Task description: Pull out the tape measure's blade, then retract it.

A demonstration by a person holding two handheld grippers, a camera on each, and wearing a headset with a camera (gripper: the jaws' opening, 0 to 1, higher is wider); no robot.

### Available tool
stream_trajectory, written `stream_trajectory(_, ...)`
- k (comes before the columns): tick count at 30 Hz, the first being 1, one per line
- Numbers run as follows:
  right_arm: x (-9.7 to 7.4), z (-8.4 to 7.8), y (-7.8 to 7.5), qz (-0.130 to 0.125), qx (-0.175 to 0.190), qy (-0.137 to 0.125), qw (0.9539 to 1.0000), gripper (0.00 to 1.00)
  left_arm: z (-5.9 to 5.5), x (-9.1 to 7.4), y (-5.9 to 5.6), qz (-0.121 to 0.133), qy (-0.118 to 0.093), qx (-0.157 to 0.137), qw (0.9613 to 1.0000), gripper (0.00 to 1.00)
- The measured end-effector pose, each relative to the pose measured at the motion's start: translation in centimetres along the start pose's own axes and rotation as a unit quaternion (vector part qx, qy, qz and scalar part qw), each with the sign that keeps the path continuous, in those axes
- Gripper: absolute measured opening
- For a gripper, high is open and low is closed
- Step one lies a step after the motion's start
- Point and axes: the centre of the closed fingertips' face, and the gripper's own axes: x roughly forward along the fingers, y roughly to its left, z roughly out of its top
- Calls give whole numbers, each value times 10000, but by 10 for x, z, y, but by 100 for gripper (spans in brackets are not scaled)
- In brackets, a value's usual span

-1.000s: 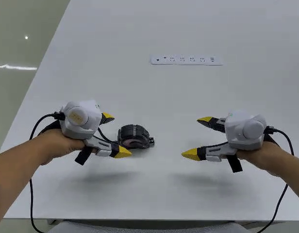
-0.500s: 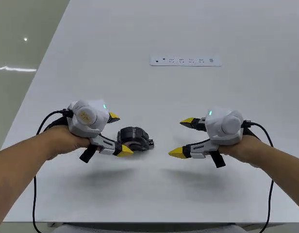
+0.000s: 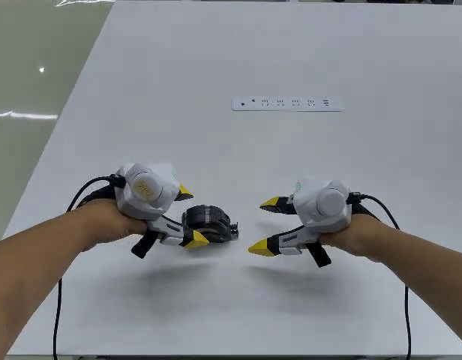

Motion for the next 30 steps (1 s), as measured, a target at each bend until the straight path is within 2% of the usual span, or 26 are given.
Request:
stream_trajectory(8, 15, 7, -3, 165, -107, 159, 9997, 52, -3, 10, 2, -124, 304, 127, 9994, 57)
stream_trajectory(11, 21, 8, 0, 332, -194, 219, 9990, 44, -4, 12, 2, -216, 412, 105, 9989, 52)
stream_trajectory(15, 31, 7, 2, 428, -243, 340, 9982, 42, -6, 16, -1, -287, 601, 375, 9971, 42)
stream_trajectory(19, 36, 6, 4, 490, -308, 440, 9974, 38, -4, 19, -6, -383, 729, 676, 9943, 37)
stream_trajectory(24, 40, 1, 6, 559, -510, 606, 9953, 32, -3, 22, -7, -405, 760, 725, 9936, 34)
stream_trajectory(26, 41, -2, 8, 613, -513, 666, 9946, 33, -5, 23, -7, -438, 769, 877, 9922, 34)
stream_trajectory(27, 41, -3, 8, 625, -572, 696, 9940, 32, -6, 23, -8, -474, 807, 1056, 9900, 34)
stream_trajectory(28, 41, -2, 8, 631, -595, 705, 9937, 29, -6, 23, -9, -494, 820, 1116, 9891, 33)
stream_trajectory(30, 42, -1, 8, 636, -590, 700, 9938, 26, -6, 22, -13, -657, 848, 1403, 9843, 32)
